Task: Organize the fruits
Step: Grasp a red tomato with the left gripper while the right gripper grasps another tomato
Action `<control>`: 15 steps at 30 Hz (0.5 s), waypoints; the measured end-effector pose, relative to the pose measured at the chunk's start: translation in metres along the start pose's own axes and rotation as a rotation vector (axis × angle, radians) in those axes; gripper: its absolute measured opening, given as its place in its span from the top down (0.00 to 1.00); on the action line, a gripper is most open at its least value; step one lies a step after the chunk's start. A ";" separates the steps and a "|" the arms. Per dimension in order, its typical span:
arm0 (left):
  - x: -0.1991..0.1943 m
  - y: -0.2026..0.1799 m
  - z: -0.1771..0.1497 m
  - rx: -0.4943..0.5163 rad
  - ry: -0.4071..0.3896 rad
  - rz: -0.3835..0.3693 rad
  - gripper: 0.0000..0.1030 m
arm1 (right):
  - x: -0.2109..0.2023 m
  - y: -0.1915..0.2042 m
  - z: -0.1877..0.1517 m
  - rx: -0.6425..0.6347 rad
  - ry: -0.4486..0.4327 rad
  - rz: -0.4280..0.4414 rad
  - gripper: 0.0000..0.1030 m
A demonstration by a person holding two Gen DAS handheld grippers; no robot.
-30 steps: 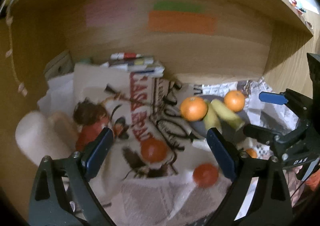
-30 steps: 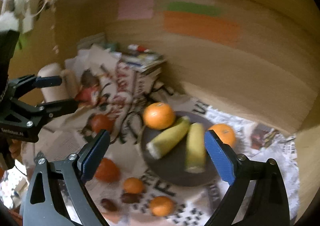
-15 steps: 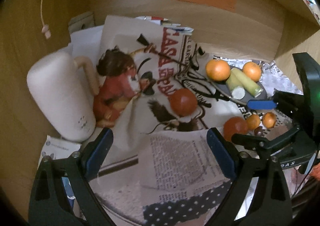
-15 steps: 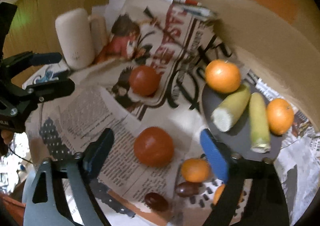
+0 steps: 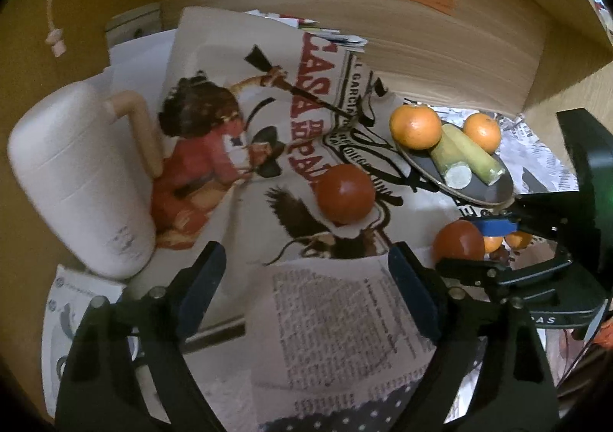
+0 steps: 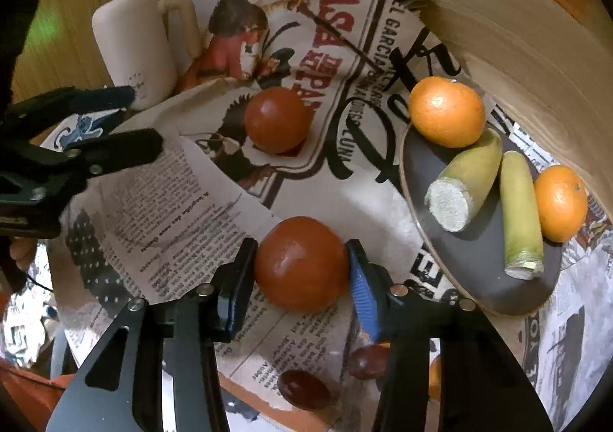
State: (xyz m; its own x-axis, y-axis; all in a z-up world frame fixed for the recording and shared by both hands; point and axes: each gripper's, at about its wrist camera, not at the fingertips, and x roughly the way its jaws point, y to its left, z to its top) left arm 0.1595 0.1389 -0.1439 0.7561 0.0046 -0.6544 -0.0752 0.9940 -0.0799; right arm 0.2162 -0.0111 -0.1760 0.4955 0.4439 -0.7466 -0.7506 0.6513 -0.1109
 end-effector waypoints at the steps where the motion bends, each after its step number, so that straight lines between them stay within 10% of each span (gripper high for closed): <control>1: 0.003 -0.002 0.002 0.006 0.002 -0.005 0.15 | -0.003 -0.001 0.001 0.004 -0.012 -0.001 0.58; 15: 0.065 -0.018 0.036 0.014 0.109 -0.062 0.24 | -0.050 -0.045 0.006 0.097 -0.139 -0.058 0.58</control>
State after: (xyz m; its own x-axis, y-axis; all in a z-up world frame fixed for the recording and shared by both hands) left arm 0.2334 0.1253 -0.1584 0.6838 -0.0681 -0.7265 -0.0211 0.9934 -0.1130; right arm 0.2278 -0.0589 -0.1299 0.5972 0.4806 -0.6421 -0.6771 0.7312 -0.0825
